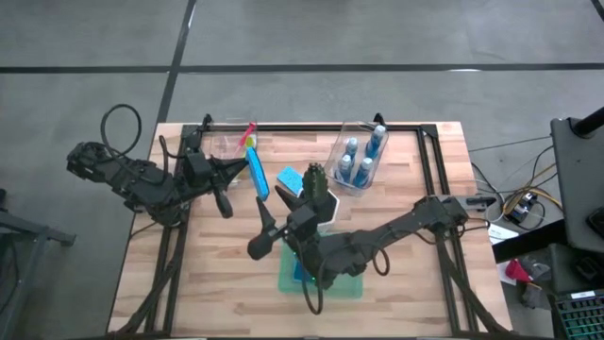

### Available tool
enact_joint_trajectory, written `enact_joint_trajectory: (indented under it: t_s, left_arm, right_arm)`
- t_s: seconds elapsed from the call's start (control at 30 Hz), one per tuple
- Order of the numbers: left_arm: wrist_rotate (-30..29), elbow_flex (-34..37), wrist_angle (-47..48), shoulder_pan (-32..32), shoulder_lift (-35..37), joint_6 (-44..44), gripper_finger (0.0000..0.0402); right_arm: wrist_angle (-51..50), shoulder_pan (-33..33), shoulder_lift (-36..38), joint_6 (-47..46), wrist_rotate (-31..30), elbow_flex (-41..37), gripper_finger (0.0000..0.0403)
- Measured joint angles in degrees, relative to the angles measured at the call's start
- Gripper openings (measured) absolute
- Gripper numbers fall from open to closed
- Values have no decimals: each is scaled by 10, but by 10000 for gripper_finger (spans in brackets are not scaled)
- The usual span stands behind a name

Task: Pick & Place Kitchen Sink Supplies
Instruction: Stack the sponge on top of the sponge in the green bin

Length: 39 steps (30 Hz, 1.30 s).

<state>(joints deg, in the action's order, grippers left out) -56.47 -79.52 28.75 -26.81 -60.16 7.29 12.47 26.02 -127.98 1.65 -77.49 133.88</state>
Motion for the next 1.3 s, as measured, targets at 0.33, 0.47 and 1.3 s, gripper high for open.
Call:
enact_joint_trajectory:
  t_s: [0.33,0.47,1.3]
  left_arm:
    - [0,0,0,0,0,-11,0]
    - [0,0,0,0,1,-12,0]
    - [30,0,-7,0,17,-28,61]
  right_arm:
    - [1,-6,1,0,1,0,196]
    - [1,-8,1,-1,5,0,167]
    - [0,5,43,30,14,-1,32]
